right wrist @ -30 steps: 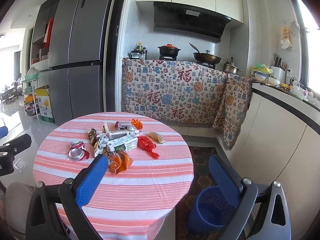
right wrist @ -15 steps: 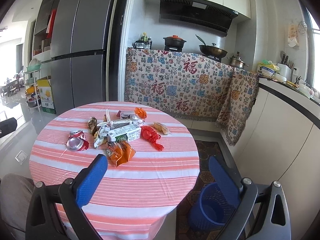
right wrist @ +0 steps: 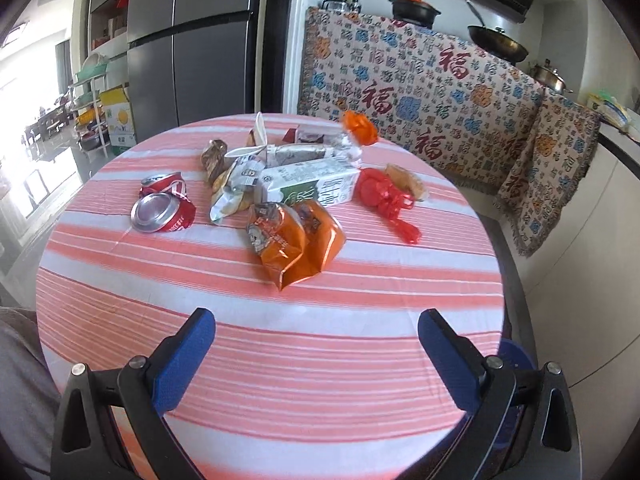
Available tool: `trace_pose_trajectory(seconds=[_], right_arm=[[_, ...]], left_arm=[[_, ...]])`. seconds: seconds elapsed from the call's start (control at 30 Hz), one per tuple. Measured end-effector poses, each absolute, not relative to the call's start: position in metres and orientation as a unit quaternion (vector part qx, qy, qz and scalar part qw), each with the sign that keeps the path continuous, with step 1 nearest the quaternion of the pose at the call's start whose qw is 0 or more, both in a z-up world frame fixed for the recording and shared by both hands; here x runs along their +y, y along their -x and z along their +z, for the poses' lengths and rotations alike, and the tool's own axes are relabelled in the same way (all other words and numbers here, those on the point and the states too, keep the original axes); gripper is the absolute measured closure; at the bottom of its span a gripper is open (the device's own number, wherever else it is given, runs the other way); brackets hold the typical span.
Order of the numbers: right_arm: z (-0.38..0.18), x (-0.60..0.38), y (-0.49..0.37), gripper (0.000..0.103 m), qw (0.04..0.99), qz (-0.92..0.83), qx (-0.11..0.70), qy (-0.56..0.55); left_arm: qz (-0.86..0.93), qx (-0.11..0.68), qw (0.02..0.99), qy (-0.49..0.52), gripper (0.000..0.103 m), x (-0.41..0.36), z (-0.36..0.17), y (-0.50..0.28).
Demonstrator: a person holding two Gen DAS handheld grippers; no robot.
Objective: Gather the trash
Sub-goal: 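Reach the left tool to the crushed red can while the right tool reaches the orange Fanta can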
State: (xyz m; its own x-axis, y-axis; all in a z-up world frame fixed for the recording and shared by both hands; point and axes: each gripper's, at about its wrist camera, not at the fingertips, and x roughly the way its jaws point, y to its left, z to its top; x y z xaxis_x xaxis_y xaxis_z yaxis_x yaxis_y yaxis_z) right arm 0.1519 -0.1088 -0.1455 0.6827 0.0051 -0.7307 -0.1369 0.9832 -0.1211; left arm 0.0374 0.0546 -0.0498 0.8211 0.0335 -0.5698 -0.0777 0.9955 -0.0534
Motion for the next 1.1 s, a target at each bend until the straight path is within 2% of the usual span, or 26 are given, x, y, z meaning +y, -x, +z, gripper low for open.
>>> trace_pose_trajectory(seconds=[0.23, 0.43, 0.6, 0.83, 1.1], right_arm=[[-0.188, -0.097, -0.219, 0.000, 0.887, 0.025, 0.444, 0.126], [-0.190, -0.167, -0.238, 0.000, 0.883, -0.079, 0.451, 0.102], [-0.174, -0.204, -0.217, 0.000, 0.890, -0.083, 0.446, 0.047], [-0.190, -0.158, -0.173, 0.000, 0.879, 0.050, 0.473, -0.022], [-0.200, -0.127, -0.169, 0.000, 0.883, 0.051, 0.465, 0.031]], left_arm=[[0.038, 0.317, 0.947, 0.033, 0.000, 0.059, -0.067, -0.042], [0.062, 0.343, 0.937, 0.025, 0.000, 0.066, -0.088, -0.056], [0.062, 0.387, 0.919, 0.041, 0.000, 0.073, -0.125, -0.092], [0.016, 0.449, 0.887, 0.110, 0.000, 0.064, -0.175, -0.161], [0.038, 0.444, 0.895, 0.037, 0.000, 0.046, -0.192, -0.223]])
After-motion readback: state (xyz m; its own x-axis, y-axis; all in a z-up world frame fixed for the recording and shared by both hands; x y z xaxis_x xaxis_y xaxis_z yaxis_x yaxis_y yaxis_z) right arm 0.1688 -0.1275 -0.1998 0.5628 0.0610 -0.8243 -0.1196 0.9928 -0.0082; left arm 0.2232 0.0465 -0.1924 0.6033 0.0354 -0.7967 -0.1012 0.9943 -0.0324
